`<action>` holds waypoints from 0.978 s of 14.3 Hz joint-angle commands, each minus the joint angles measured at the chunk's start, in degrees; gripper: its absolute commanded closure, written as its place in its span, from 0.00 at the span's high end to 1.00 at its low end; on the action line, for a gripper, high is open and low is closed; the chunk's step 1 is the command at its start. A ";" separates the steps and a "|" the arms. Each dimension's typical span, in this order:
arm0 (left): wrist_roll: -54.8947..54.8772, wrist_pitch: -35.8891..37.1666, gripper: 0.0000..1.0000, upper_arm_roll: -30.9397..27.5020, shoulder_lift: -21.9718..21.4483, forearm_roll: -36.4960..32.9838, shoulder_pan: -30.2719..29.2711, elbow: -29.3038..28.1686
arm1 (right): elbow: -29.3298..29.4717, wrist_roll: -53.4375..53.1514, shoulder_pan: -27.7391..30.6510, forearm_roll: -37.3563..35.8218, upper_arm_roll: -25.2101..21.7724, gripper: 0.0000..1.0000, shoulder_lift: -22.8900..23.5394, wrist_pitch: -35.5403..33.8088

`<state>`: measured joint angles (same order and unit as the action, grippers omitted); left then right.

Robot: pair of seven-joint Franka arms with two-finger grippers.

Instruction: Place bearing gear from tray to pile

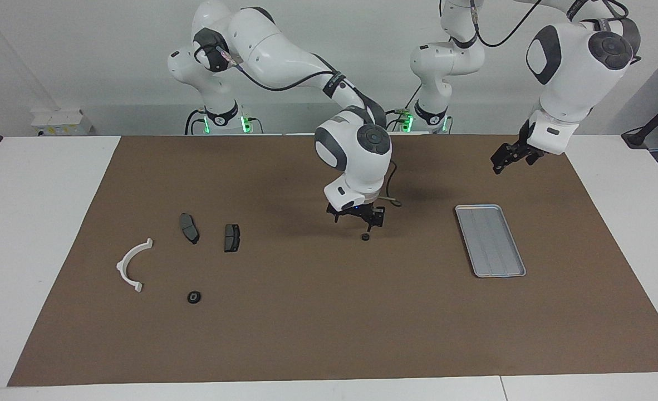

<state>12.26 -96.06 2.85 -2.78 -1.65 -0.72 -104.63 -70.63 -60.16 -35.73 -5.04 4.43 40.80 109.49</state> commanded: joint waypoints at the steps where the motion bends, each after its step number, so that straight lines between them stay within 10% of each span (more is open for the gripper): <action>1: -2.42 0.60 1.00 0.58 2.59 0.16 -0.96 3.19 | 2.61 -1.62 0.04 -0.76 -0.04 1.00 2.17 1.94; 14: -4.70 6.77 1.00 1.19 3.31 0.16 -0.16 10.23 | 5.16 -5.32 -2.33 -1.02 -0.48 0.97 8.68 5.03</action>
<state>8.46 -90.96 3.97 -0.44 -1.65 -0.80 -95.78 -67.40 -63.79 -37.71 -5.12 4.18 48.22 114.20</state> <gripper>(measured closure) 0.000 0.000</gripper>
